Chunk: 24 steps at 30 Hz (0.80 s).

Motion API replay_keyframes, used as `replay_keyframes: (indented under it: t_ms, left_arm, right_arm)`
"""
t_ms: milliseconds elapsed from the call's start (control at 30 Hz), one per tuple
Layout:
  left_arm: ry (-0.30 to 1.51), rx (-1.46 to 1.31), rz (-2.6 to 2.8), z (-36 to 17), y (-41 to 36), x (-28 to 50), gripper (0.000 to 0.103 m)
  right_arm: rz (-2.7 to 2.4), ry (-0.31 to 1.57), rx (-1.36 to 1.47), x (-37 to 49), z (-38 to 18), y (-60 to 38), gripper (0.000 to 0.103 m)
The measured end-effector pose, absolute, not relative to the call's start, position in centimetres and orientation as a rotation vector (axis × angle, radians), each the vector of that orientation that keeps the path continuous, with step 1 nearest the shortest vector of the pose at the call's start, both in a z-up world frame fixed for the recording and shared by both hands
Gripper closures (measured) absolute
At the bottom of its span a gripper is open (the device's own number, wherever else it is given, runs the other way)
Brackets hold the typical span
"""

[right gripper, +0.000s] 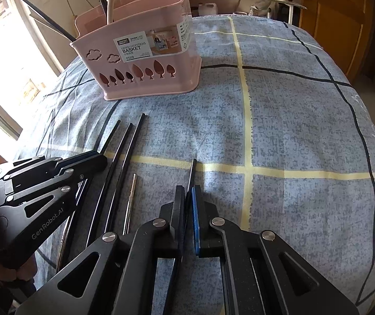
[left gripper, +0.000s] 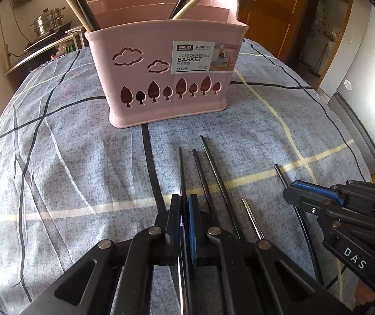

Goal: Organize utensils
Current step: 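Lift the black chopsticks and carry both tools over the pink basket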

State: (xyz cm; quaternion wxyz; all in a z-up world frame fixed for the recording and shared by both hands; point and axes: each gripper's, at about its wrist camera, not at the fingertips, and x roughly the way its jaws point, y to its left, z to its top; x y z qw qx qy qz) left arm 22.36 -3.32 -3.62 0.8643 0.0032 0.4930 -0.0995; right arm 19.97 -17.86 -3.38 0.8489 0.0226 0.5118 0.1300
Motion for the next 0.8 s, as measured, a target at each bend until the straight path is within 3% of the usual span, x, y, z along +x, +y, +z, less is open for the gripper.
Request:
replay_keyframes:
  t_ms: [800]
  left_arm:
    - [0.645,-0.079,-0.275,13.2,0.3,21.4,0.099]
  right_arm:
    - [0.275,0.634,0.103,20.2,11.6,-20.4,0.099]
